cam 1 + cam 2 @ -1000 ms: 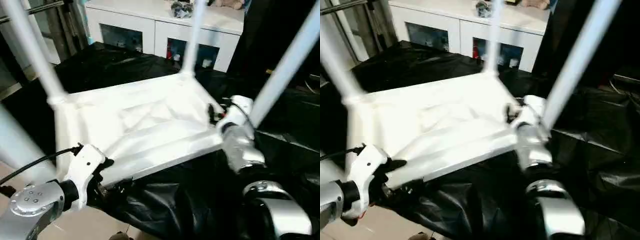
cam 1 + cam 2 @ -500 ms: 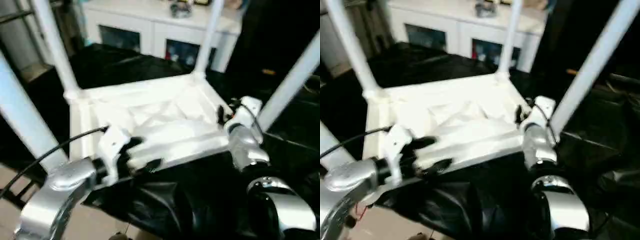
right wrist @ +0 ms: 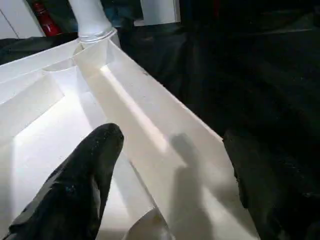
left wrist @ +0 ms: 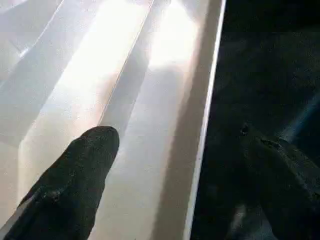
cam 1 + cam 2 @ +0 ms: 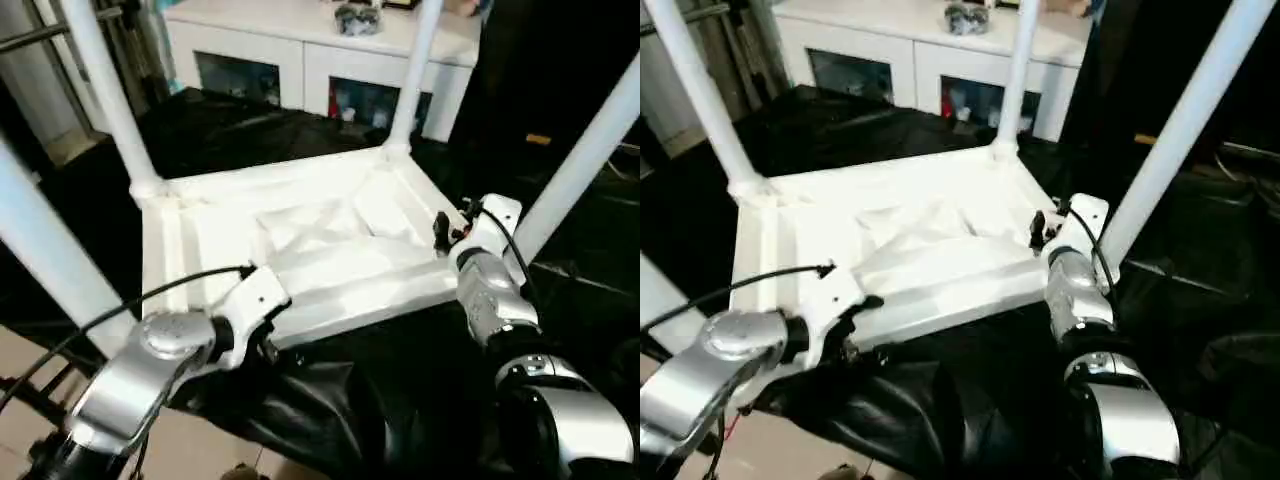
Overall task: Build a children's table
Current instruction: Rotate table base
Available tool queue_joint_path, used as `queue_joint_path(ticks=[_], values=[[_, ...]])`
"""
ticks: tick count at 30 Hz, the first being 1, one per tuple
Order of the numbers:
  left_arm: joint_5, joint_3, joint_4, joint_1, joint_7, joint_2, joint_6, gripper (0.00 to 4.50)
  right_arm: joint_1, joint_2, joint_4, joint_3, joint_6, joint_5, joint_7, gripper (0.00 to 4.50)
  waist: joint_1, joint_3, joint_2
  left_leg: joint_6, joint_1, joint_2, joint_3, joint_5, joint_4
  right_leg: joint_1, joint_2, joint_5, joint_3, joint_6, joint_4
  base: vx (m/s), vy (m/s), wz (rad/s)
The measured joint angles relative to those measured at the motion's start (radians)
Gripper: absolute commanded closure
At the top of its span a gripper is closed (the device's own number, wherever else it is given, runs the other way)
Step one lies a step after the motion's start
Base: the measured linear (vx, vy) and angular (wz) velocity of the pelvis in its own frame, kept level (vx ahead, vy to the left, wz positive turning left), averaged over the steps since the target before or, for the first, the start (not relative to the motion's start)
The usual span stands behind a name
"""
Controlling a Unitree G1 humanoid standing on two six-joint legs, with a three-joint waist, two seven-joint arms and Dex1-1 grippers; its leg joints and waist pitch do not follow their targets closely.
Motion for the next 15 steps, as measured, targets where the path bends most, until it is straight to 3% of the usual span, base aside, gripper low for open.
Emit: queue_joint_path(ticks=[9,15], values=[[0.138,-0.024,0.151,-0.062,0.12,0.0,-0.125,0.06,0.028,-0.042,-0.002,-0.003,-0.001,-0.001,-0.005,0.81,0.01,0.0,0.0,0.0,0.0,0.0,-0.001,0.0,0.001,0.0,0.0,0.0,0.0,0.0,0.002,0.0,0.0,0.0],[0.149,0.013,0.201,-0.086,0.186,-0.047,-0.219,0.06,0.039,-0.067,-0.001,-0.013,-0.004,0.0,-0.025,0.81,0.012,0.0,0.001,-0.001,-0.001,0.0,-0.001,0.001,0.002,0.0,0.0,0.0,0.0,0.0,0.002,0.0,0.0,0.0]])
